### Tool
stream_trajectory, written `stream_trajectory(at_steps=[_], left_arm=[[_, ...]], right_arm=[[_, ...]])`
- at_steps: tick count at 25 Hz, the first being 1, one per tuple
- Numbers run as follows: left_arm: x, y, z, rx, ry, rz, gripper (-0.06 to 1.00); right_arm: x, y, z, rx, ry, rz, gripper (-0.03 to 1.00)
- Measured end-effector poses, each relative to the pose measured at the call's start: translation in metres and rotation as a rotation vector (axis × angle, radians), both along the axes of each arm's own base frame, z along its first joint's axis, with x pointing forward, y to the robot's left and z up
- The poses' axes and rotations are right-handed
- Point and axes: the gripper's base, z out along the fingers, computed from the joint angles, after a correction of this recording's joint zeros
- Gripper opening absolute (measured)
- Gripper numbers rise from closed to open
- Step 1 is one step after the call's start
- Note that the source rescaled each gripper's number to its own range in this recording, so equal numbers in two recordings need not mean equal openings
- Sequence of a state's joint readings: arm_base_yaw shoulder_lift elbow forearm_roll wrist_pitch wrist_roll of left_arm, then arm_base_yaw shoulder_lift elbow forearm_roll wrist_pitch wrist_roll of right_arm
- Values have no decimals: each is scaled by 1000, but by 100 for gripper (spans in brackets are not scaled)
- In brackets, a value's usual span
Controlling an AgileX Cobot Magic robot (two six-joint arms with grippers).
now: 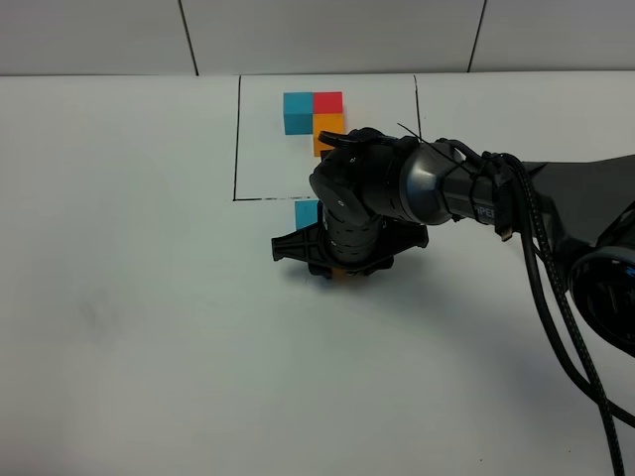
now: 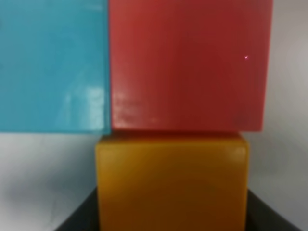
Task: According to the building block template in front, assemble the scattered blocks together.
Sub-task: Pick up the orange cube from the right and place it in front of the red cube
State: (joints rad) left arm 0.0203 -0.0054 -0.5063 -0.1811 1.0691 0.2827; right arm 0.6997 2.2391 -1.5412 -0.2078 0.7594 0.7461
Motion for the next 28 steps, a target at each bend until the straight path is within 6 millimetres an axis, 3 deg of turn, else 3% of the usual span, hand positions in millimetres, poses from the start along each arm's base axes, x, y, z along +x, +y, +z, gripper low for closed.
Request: stream_trajectory(at_steps=[26, 28], left_arm=[[0, 0, 0, -1, 0, 0, 62], [0, 0, 0, -1, 0, 0, 62]], right_arm=[[0, 0, 0, 20, 7, -39, 0], [0, 1, 0, 23, 7, -40, 5]])
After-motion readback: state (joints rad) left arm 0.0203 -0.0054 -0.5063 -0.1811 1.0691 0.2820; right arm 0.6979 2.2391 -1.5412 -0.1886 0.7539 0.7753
